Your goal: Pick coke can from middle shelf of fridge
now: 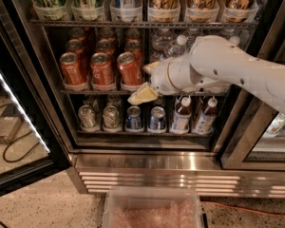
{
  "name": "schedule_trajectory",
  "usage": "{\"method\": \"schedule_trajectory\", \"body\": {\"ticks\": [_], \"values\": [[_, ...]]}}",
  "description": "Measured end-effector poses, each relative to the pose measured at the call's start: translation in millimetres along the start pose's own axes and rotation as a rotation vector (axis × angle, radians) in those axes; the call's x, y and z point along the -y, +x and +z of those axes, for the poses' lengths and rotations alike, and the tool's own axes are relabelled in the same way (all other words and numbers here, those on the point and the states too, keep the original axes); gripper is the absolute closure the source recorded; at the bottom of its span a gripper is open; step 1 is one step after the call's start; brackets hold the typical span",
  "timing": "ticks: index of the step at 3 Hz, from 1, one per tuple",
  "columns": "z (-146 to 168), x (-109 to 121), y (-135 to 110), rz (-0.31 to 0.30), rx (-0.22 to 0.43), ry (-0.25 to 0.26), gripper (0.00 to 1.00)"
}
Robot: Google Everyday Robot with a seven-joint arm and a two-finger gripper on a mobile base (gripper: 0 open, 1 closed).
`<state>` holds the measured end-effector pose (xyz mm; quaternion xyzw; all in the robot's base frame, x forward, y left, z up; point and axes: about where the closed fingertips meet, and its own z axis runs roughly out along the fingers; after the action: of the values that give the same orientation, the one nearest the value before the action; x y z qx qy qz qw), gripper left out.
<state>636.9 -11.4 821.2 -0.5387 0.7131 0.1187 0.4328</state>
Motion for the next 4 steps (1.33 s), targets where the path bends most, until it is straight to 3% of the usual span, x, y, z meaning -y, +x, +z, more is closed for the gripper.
{"method": "schedule_trajectory", "body": {"ticks": [1, 2, 4], "values": [[18.8, -35.0, 1.3, 0.057, 0.023, -0.089, 0.29], [24.0, -47.4, -1.4, 0.073, 0.035, -0.121, 0.28], [15.1, -43.5, -0.4, 0.073, 0.035, -0.122, 0.29]]}}
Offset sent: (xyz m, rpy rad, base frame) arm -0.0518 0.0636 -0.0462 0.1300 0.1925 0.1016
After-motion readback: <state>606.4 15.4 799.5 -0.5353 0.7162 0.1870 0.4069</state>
